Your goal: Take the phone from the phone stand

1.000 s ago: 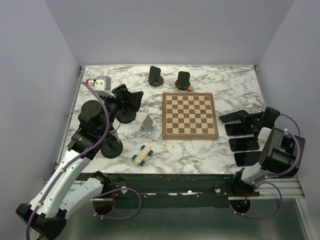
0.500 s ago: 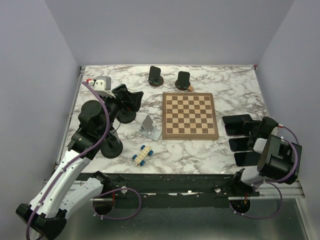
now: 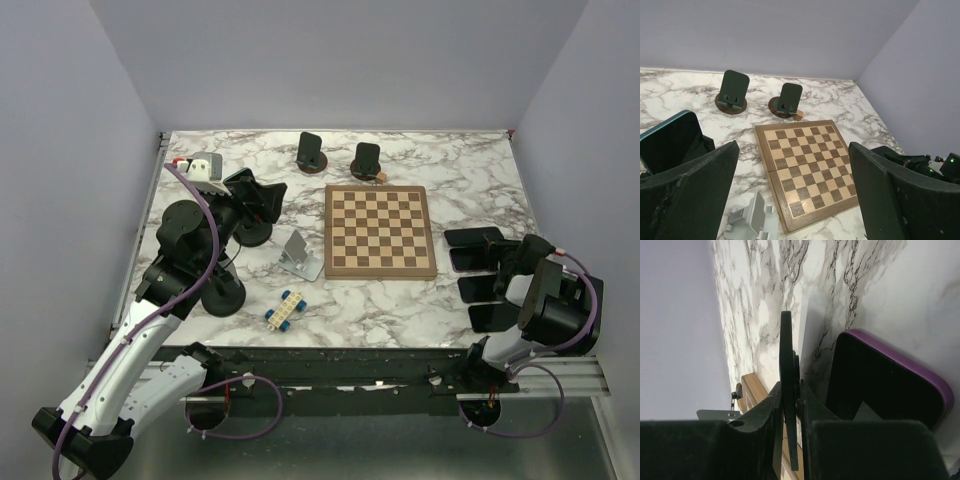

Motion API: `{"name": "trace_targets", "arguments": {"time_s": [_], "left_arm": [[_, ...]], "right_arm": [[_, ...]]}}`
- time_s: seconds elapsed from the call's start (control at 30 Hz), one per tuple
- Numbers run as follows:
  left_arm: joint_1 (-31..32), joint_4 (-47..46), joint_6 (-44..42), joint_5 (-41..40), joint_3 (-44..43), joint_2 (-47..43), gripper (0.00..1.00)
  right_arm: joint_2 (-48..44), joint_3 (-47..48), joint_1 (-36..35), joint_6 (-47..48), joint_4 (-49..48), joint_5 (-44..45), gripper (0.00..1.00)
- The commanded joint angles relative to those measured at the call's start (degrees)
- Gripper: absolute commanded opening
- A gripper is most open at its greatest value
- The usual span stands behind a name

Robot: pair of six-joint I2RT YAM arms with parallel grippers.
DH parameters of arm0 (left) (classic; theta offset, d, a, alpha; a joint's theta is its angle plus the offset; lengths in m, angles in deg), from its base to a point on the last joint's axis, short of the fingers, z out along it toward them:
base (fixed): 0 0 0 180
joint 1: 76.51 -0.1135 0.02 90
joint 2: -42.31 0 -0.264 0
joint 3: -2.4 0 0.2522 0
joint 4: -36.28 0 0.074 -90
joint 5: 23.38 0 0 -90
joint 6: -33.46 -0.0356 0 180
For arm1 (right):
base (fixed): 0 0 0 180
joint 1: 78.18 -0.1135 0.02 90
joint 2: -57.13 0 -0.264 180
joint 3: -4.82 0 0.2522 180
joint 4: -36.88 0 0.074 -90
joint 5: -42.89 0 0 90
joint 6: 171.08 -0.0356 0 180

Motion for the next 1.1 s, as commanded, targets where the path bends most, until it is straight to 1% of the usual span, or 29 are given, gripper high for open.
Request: {"name": "trace_targets", "arguments": {"time_s": [0.0, 0.2, 0.37, 0.6, 0.67, 0.83, 1.07], "left_arm": [[-0.4, -0.3, 0.4, 1.9, -1.7, -0.4, 0.99], [-0.6, -0.4, 0.6, 2.1, -1.7, -0.4, 0.99], [-0.7, -0.5, 1.0, 2.6, -1.6, -0.4, 0.99], [-1.1, -0.6, 1.6, 3.3, -1.6, -0.3, 0.99], [-1.2, -0.6, 1.7, 3.5, -1.6, -0.3, 0.99], [-1.4, -0.7, 2.1, 3.6, -1.6, -0.2, 0.99], [-1.5, -0.8, 2.5, 3.5, -1.5, -0.2, 0.99]], "right_arm": [[1.2, -1.0, 0.1, -0.6, -3.3, 1.6, 0.21], [3.1, -1.5, 0.1, -1.1, -4.8, 1.7, 0.21], [3.7, -2.0, 0.1, -0.5, -5.8, 0.9, 0.23], [2.2, -2.0, 0.1, 0.9, -3.7, 0.5, 0.37], [1.2, -2.1, 0.1, 1.3, -2.7, 0.6, 0.42], [-1.6, -1.2, 0.1, 2.8, 1.6, 1.1, 0.49], [-3.7, 2.2, 0.2, 6.3, 9.4, 0.4, 0.54]]}}
